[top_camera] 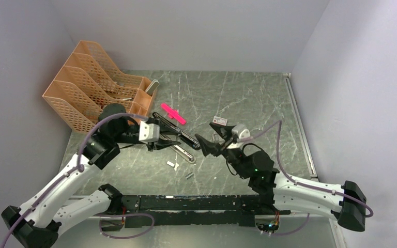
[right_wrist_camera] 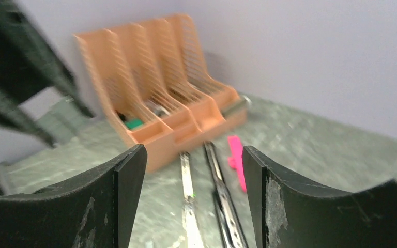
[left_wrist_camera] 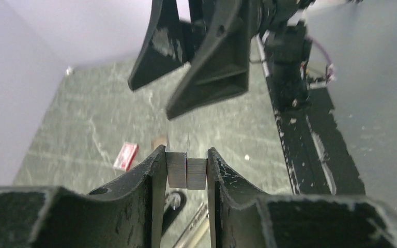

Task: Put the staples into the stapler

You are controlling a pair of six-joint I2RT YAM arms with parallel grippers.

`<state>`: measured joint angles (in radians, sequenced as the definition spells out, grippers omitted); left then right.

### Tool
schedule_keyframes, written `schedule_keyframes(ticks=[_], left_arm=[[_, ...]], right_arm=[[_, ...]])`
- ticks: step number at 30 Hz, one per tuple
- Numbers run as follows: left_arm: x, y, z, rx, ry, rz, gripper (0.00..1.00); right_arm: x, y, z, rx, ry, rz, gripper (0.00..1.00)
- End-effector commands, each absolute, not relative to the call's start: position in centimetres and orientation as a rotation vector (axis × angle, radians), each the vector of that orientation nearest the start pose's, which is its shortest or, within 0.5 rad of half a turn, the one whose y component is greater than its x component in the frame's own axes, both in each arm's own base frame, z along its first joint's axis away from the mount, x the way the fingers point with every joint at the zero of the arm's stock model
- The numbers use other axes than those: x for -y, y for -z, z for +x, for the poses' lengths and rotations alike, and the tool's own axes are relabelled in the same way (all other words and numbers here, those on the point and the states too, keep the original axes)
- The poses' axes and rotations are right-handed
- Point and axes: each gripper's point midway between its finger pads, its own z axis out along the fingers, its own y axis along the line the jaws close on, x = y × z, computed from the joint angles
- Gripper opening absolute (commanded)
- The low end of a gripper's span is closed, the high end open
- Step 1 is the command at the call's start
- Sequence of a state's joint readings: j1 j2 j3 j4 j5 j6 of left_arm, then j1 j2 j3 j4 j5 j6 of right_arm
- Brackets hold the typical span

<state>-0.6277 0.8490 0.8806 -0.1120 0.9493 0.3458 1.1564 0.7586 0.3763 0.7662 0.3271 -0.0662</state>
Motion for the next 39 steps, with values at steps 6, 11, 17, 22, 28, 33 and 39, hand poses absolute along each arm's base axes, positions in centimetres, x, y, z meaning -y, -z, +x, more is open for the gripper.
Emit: schedule_keyframes(ticks=[6, 11, 17, 22, 28, 33, 39], left_arm=[[24.8, -22.4, 17.2, -1.350, 0.737, 1.627, 0.07], [23.6, -17.4, 18.3, -1.519, 0.628, 1.717, 0.07], [21.7, -13.2, 19.2, -1.686, 0.503, 1.795, 0.07], [19.7, -10.1, 19.6, -1.784, 0.393, 1.858, 0.07], [18.0, -6.2, 19.7, -1.872, 0.313, 1.941, 0.07], [17.8, -4.4, 19.6, -1.913, 0.341, 1.999, 0.07], [17.1, -2.2, 19.6, -1.969, 0.320, 2.041, 0.07]], right_arm=[[-21.2, -23.1, 25.1, -1.590, -0.647, -0.175, 0.68], [-21.3, -21.4, 25.2, -1.644, -0.678, -0.183, 0.68], [-21.7, -20.7, 24.9, -1.666, -0.698, -0.213, 0.68], [-21.8, -20.6, 24.6, -1.666, -0.710, -0.224, 0.68], [-21.9, -20.7, 24.3, -1.668, -0.722, -0.234, 0.68], [-21.9, -20.8, 24.2, -1.667, -0.729, -0.236, 0.68], [-21.9, -20.8, 24.3, -1.669, -0.716, -0.246, 0.68]])
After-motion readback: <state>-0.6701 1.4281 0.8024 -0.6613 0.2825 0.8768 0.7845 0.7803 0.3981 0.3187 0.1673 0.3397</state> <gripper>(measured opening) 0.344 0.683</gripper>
